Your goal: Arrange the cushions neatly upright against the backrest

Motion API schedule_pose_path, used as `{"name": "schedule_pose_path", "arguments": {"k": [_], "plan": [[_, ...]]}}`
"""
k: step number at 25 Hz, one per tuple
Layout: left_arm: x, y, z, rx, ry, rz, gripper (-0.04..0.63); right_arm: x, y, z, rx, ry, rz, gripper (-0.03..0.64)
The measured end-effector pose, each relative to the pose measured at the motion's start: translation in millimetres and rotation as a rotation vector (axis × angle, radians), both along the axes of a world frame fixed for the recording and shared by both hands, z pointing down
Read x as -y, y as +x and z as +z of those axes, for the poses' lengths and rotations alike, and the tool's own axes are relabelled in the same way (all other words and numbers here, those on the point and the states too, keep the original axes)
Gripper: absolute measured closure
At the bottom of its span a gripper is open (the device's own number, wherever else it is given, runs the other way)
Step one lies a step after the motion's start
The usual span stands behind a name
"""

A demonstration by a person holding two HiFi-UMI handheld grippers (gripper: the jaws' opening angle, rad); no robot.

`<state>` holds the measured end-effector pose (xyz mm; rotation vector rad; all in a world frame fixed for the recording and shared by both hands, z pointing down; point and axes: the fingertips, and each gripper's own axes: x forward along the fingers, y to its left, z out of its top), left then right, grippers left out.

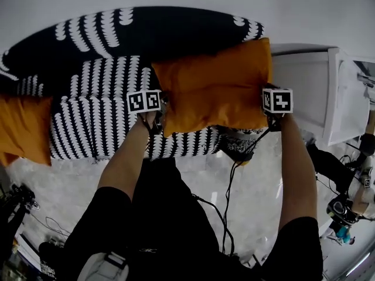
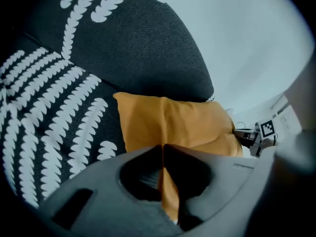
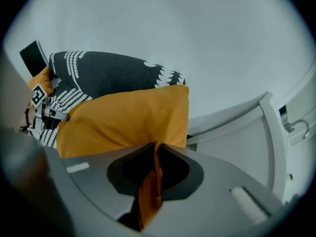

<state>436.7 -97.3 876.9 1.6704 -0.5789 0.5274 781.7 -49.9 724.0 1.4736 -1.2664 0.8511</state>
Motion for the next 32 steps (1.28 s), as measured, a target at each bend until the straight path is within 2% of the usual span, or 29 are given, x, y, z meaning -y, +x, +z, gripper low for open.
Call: {"name": "schedule_pose_path", "arguments": {"k": [2,6,12,16,20,27,32], "plan": [[-0.3,-4.5,-15.0,-0.013,0.037,0.011,0.577,0.4,-2.3,-12.7,-0.022,0.011,-0.028,0.584],[7.0,-17.0,-56.6,-0.048,0.115,-0.005,0.580,1.6,-10.5,-36.3,-0.015,0.091,-0.043,0.594],[32.6,-66.4,-138.1,-0.048,0.327,-0.058,0.580,19.8,-52.5,-90.7,0.015,0.321,-0.049,0.598],[54.5,-117.3,-185.5,0.004,0.446,-0.109,0.580,34.5,-94.8,-113.3,0.059,0.483,-0.051,0.598],[75.6,-160.6,-223.0,0.098,0.570,-0.108,0.580,48.5,-133.2,-119.3,0.109,0.589,-0.048,0.598],[119.1,-213.2,-235.2,0.163,0.639,-0.101,0.581,72.1,-184.6,-87.8,0.190,0.646,0.037,0.600],[147.0,-223.6,-224.5,0.187,0.680,-0.041,0.581,75.4,-204.0,-52.1,0.169,0.637,0.128,0.601]]}}
